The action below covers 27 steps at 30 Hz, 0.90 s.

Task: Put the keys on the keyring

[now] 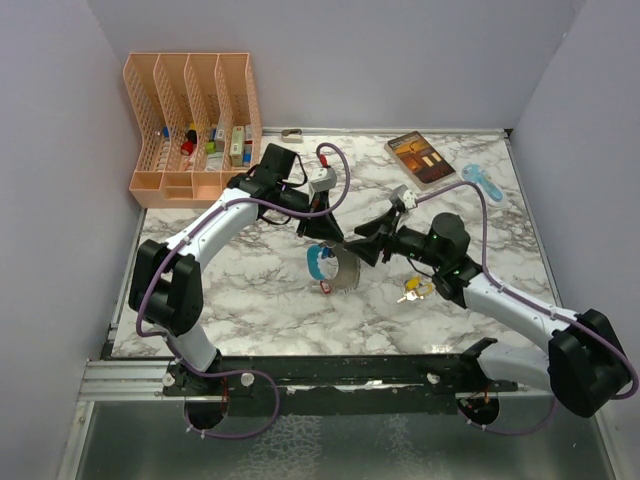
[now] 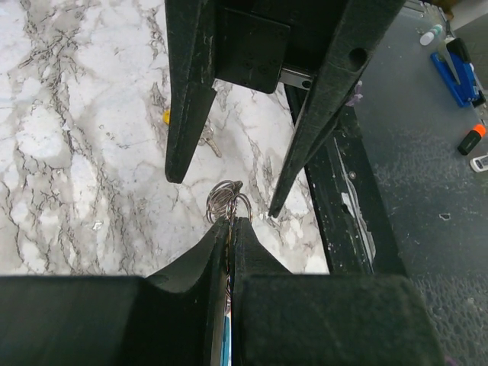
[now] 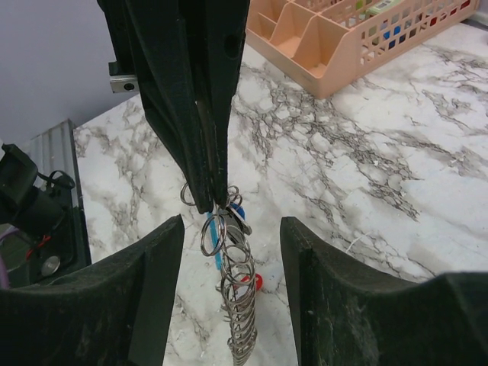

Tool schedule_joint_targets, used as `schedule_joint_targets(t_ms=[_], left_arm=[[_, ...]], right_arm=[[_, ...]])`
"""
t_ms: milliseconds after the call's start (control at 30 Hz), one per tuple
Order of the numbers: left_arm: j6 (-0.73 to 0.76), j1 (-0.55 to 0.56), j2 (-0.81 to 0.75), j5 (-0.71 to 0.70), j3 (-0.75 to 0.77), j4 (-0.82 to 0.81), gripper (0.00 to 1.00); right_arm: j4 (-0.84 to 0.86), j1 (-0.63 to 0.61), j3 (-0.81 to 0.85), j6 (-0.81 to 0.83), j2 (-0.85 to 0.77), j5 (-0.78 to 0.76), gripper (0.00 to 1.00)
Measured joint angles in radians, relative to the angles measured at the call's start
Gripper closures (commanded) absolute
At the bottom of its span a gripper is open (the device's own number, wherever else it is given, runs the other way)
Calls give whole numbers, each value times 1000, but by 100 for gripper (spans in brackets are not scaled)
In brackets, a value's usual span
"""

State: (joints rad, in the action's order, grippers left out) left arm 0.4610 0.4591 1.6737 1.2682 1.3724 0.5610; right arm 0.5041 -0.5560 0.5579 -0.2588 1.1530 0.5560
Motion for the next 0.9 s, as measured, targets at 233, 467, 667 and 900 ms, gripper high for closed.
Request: schedule_joint_targets(t_ms=[233,467,667,900], left_arm=[[14,0,0,9,5,18,100],[21,0,0,19,6,29,100],[23,0,0,24,8,36,100],[28,0,0,23,8,45,100]], right_arm=[[44,14,-10,-19,31,28,51],[56,15,-13,-40,46,53,57],[69,20,-14,-55,59,70,67],[80,22,-14,-87,93,102,74]])
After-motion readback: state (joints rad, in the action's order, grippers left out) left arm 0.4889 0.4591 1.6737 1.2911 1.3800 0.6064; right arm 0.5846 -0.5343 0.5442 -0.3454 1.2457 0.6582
